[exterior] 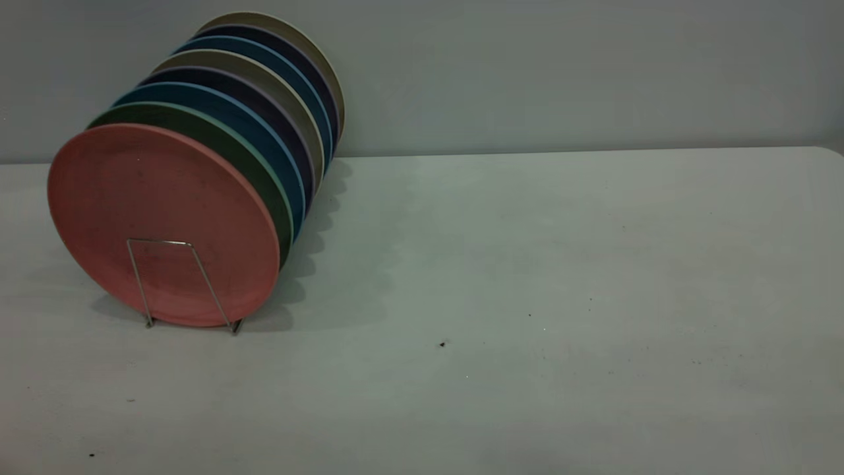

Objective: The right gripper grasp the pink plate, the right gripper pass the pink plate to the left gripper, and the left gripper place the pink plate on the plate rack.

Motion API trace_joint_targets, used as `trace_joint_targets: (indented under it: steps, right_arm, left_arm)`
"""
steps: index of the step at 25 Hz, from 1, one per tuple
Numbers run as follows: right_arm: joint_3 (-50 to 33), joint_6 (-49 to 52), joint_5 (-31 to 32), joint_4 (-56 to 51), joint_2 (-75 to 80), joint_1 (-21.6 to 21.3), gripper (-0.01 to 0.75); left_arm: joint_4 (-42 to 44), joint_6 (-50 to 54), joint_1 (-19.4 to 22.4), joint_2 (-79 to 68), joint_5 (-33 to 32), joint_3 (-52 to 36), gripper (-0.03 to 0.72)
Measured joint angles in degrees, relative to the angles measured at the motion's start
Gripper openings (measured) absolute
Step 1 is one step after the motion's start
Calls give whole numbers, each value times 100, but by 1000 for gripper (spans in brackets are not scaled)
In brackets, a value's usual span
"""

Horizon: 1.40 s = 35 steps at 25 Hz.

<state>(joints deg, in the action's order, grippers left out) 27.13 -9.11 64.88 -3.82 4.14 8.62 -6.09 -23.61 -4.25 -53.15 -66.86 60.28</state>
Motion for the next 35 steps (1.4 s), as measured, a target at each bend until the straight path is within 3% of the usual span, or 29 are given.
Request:
trace_joint_targets:
  steps: [8, 17, 35]
  right_arm:
    - [0, 111, 19, 33, -509, 93, 363]
    - [0, 154, 19, 12, -509, 107, 363]
    - [0, 162, 24, 6, -509, -122, 363]
  left_arm:
    - [79, 1125, 0, 1829, 71, -1884, 419]
    - [91, 1546, 0, 3602, 371, -3088, 419]
    - [210, 1884, -3, 4717, 270, -3242, 419]
